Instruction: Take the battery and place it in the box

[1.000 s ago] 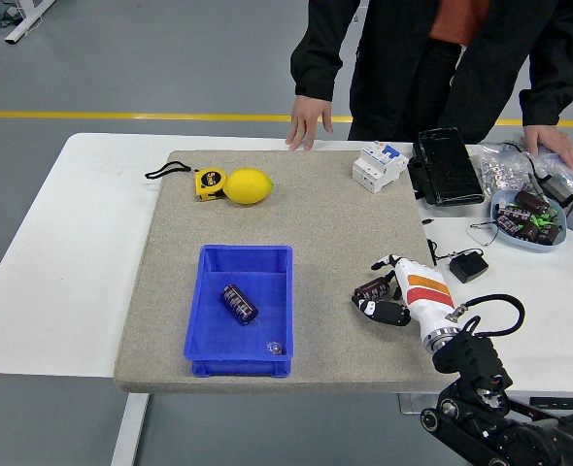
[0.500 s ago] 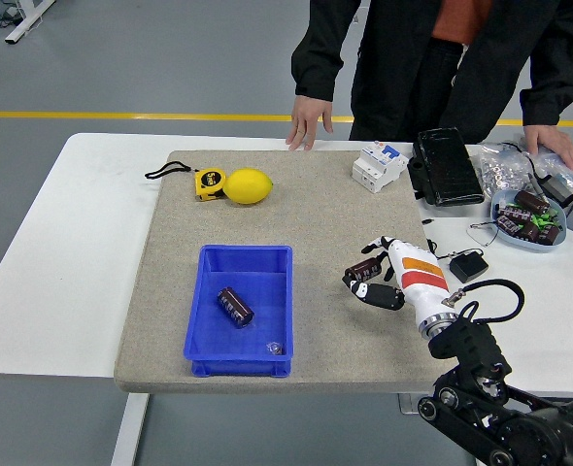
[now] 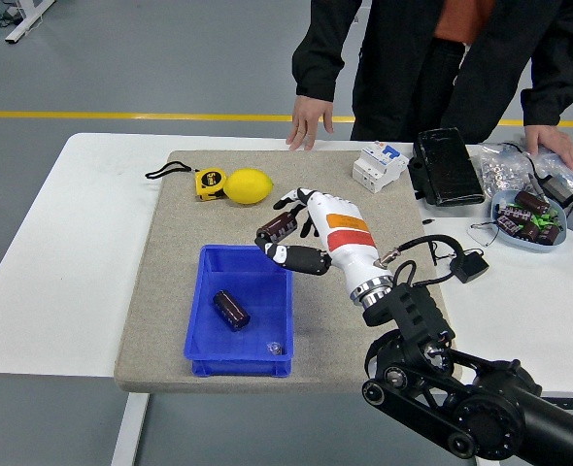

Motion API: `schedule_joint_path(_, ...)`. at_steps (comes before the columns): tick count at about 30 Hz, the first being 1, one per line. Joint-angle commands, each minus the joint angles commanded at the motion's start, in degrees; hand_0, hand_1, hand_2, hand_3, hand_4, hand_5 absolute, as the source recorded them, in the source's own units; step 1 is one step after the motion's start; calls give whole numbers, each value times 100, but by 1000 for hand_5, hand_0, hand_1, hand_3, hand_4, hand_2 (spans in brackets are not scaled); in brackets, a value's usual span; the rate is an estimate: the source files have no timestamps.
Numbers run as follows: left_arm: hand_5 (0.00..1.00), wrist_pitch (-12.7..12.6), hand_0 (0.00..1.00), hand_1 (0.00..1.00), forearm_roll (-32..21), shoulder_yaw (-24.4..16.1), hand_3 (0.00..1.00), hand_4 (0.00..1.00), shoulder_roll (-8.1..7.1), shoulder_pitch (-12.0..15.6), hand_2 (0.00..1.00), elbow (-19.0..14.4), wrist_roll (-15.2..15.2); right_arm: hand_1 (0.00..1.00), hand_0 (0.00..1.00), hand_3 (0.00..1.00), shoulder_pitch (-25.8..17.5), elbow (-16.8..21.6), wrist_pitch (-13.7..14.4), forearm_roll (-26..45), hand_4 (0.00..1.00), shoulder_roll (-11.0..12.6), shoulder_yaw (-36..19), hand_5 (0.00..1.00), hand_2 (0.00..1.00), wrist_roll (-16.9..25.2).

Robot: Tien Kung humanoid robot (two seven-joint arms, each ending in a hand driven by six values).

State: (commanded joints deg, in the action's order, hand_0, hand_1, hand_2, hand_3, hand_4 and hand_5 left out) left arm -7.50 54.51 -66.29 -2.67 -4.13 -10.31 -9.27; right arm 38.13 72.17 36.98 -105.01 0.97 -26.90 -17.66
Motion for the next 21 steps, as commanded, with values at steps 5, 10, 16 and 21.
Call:
schedule_joint_path(5,626,1,761,711,38,-13,638,709,-16,-10,737,0,-4,437,435,649,197,-93,0,-32,878,-97,413,309,551,63)
schedule_joint_path(10,625,1,761,711,49,-5,638,709,-26,-25,736,0,-5,659,619,868,291,-254,-106,-30,998,-97,551,384,794,136)
schedule_joint_path(16,627,14,762,711,67,-9,638,711,-40,-36,736,0,-14,769,739,976,296,-356,-324,27,998,-97,480,376,913,266)
schedule_joint_path(21,626,13,763,711,32,-3,637,710,-38,-46,735,0,-9,780,753,989,245,-372,-342,77,998,-97,426,370,938,312)
